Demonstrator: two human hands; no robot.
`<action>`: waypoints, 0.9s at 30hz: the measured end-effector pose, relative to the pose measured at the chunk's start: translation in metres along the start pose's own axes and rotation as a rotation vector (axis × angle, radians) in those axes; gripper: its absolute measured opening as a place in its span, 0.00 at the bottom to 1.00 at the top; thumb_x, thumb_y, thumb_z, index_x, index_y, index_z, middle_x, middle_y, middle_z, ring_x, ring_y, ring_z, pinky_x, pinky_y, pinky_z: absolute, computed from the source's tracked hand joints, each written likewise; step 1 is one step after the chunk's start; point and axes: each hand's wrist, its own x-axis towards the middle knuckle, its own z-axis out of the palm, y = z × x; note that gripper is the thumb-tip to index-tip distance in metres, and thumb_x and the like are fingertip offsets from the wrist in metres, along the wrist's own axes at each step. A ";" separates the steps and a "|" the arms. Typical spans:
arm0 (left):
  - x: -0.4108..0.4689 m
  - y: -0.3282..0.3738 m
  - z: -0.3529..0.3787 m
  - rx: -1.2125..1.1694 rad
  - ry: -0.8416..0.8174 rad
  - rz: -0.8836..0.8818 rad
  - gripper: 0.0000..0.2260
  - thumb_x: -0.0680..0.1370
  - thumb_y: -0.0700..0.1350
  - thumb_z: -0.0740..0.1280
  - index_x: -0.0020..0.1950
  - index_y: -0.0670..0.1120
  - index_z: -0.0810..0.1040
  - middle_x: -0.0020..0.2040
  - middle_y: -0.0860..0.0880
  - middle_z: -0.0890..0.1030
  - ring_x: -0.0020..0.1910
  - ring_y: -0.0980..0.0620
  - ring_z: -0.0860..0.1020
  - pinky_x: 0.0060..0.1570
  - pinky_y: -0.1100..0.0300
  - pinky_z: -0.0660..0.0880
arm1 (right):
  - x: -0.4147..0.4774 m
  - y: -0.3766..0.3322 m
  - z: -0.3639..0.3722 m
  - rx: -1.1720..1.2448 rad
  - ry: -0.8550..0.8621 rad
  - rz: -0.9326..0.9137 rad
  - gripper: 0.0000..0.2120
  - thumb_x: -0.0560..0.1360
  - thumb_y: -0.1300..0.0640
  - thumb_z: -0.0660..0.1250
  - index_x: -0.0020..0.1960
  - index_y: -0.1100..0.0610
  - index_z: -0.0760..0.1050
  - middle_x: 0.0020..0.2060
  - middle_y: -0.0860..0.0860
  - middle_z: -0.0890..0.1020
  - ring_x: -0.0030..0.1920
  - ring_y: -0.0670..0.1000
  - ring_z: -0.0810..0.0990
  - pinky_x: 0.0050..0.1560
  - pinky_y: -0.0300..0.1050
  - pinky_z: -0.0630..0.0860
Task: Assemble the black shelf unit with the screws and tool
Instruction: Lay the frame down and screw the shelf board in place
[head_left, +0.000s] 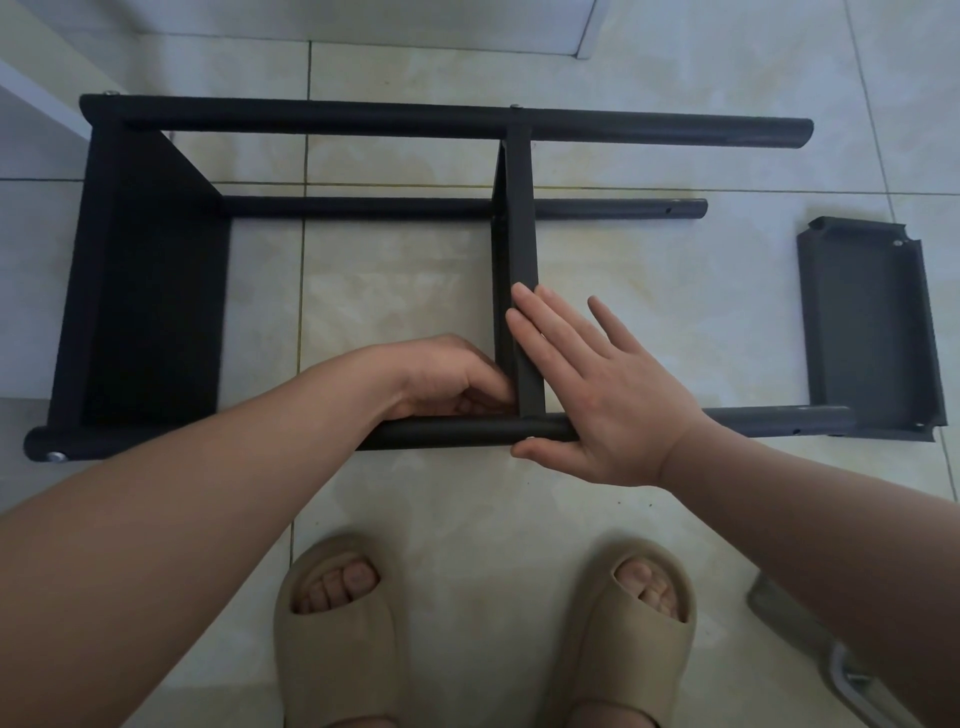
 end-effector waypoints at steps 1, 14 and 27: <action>0.000 0.000 0.000 0.002 0.001 0.003 0.07 0.69 0.36 0.70 0.45 0.37 0.84 0.38 0.41 0.84 0.37 0.47 0.84 0.37 0.61 0.79 | 0.000 0.000 0.000 -0.001 0.000 0.000 0.48 0.76 0.27 0.53 0.82 0.61 0.50 0.82 0.55 0.48 0.82 0.54 0.46 0.78 0.64 0.54; 0.001 -0.002 -0.002 0.015 -0.022 0.020 0.09 0.76 0.32 0.65 0.54 0.30 0.80 0.37 0.42 0.82 0.36 0.49 0.82 0.37 0.61 0.79 | 0.000 0.000 -0.001 0.004 -0.021 0.002 0.48 0.76 0.27 0.53 0.83 0.60 0.48 0.82 0.55 0.46 0.82 0.54 0.44 0.79 0.64 0.53; 0.004 -0.002 -0.002 0.062 -0.021 0.039 0.08 0.77 0.35 0.67 0.52 0.33 0.82 0.41 0.41 0.83 0.39 0.48 0.83 0.40 0.60 0.79 | 0.000 0.000 -0.001 0.008 -0.008 0.001 0.48 0.76 0.27 0.52 0.82 0.61 0.50 0.82 0.55 0.48 0.82 0.54 0.46 0.78 0.64 0.53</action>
